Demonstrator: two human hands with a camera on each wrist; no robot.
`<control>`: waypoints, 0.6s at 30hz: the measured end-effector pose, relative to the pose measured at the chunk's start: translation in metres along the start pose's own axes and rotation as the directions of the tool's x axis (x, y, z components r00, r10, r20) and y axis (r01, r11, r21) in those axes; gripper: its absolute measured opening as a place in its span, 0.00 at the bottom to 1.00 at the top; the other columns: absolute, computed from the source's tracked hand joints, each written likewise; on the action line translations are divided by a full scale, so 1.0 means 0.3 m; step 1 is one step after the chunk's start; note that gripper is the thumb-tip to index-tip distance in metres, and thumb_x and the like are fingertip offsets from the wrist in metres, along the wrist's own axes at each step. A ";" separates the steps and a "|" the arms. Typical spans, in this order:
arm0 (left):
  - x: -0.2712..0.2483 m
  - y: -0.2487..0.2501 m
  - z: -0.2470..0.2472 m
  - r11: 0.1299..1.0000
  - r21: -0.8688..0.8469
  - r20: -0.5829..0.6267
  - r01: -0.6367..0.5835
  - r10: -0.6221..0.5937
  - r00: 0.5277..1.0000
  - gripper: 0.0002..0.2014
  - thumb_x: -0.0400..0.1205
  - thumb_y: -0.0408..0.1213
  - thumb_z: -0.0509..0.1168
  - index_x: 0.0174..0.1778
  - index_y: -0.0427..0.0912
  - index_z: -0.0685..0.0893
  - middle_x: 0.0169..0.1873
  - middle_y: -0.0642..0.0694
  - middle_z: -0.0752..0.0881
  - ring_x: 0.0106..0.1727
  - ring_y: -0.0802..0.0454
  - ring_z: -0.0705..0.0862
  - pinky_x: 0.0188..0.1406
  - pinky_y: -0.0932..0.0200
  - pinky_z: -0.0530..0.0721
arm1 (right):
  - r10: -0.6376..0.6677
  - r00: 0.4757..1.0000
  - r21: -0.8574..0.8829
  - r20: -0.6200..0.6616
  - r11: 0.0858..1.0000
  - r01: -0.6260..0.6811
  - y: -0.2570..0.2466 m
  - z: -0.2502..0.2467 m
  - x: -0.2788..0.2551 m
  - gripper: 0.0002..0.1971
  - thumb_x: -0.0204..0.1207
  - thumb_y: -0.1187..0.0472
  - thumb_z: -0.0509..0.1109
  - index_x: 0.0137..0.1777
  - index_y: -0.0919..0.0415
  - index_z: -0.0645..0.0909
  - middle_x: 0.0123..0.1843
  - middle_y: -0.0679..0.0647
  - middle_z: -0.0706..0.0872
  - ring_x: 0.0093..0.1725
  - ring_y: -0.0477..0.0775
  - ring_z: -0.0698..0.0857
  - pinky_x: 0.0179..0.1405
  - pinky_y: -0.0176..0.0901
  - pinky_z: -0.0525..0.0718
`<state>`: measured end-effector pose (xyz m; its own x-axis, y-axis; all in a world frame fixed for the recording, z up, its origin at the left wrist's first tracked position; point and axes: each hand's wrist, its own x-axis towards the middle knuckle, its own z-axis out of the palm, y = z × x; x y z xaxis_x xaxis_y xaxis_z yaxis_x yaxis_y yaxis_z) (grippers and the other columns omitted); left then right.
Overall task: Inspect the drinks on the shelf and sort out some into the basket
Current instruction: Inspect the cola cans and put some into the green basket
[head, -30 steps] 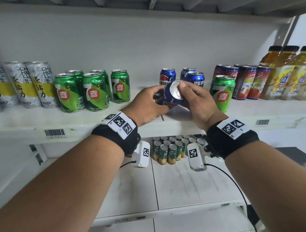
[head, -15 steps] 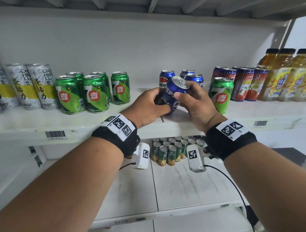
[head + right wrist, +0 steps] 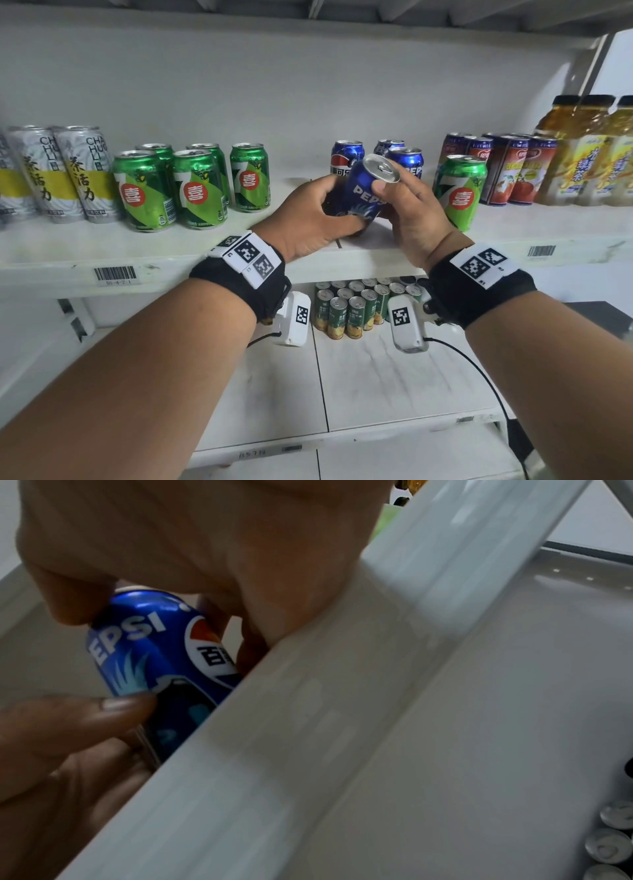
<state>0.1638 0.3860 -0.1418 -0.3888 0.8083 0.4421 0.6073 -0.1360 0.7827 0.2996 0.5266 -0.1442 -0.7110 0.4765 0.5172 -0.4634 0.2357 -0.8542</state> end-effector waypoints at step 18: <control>0.012 -0.011 -0.002 0.981 -0.177 -0.205 0.085 -0.121 0.971 0.35 0.68 0.71 0.79 0.32 0.34 0.92 0.36 0.28 0.93 0.35 0.44 0.88 0.45 0.36 0.91 | 0.201 0.968 -0.157 0.152 0.972 -0.177 -0.010 0.022 0.001 0.29 0.75 0.68 0.81 0.75 0.67 0.78 0.65 0.66 0.92 0.63 0.68 0.92 0.66 0.60 0.90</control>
<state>0.1600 0.3891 -0.1427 -0.5933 0.6839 0.4246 0.4400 -0.1662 0.8825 0.2973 0.5205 -0.1412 -0.8614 0.3800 0.3370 -0.2413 0.2777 -0.9299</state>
